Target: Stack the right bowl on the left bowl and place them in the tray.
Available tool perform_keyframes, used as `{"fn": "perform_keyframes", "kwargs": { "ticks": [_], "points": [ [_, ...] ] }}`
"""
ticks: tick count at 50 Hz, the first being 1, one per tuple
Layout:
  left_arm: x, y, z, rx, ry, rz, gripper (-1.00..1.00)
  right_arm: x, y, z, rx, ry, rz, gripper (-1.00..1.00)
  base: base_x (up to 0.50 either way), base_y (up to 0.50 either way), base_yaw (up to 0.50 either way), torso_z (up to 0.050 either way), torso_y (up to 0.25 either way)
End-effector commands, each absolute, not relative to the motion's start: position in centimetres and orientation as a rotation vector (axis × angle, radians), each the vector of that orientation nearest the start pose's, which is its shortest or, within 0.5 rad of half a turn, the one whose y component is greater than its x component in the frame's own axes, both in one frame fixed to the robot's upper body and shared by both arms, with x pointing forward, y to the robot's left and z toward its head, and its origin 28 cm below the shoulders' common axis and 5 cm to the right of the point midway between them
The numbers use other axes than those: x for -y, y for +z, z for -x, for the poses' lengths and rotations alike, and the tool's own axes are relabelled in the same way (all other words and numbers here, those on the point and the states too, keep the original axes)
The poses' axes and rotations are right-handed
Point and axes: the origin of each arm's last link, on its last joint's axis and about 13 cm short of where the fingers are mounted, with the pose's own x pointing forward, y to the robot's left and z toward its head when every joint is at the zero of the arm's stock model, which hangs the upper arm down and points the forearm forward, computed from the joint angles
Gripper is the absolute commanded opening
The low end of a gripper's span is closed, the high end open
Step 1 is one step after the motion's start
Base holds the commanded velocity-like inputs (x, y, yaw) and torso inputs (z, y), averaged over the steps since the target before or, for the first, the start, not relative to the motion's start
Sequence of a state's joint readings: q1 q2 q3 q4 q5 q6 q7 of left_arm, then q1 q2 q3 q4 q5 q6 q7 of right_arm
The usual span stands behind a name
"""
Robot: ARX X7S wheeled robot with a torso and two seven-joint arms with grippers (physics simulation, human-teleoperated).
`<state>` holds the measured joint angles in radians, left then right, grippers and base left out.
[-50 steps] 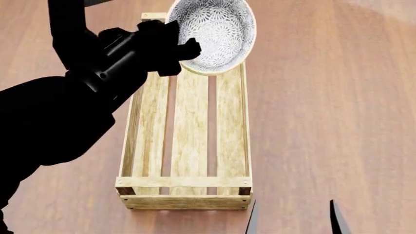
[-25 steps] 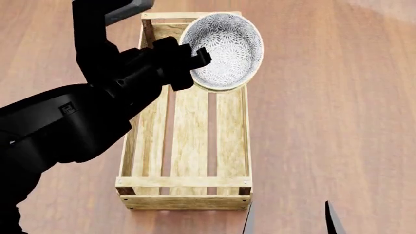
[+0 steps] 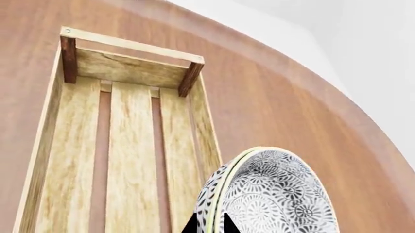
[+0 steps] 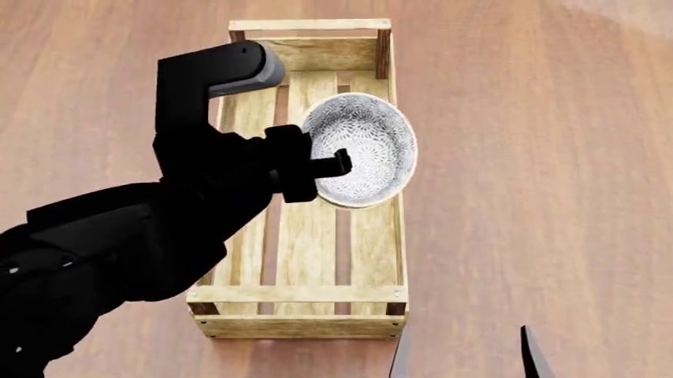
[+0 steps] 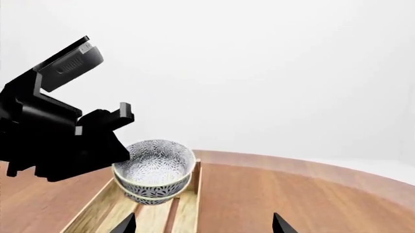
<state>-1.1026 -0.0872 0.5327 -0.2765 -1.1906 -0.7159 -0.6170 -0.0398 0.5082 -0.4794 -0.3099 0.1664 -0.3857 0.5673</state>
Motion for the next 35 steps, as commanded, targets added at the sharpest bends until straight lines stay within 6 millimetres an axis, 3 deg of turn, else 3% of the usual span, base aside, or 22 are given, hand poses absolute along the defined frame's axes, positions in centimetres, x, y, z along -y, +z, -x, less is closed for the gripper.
{"fn": "perform_keyframes", "kwargs": {
  "ticks": [1,35],
  "points": [
    [-9.7,23.3,-34.0,-0.259,-0.367,0.309,-1.0,9.7,7.6,-17.7,0.5,0.048,0.013,1.0,0.0,0.0,0.0,0.0,0.01],
    [-9.9,21.5,-34.6,-0.277,-0.328,0.281,-1.0,9.6,7.4,-17.7,0.494,0.058,0.018,1.0,0.0,0.0,0.0,0.0,0.001]
  ]
}}
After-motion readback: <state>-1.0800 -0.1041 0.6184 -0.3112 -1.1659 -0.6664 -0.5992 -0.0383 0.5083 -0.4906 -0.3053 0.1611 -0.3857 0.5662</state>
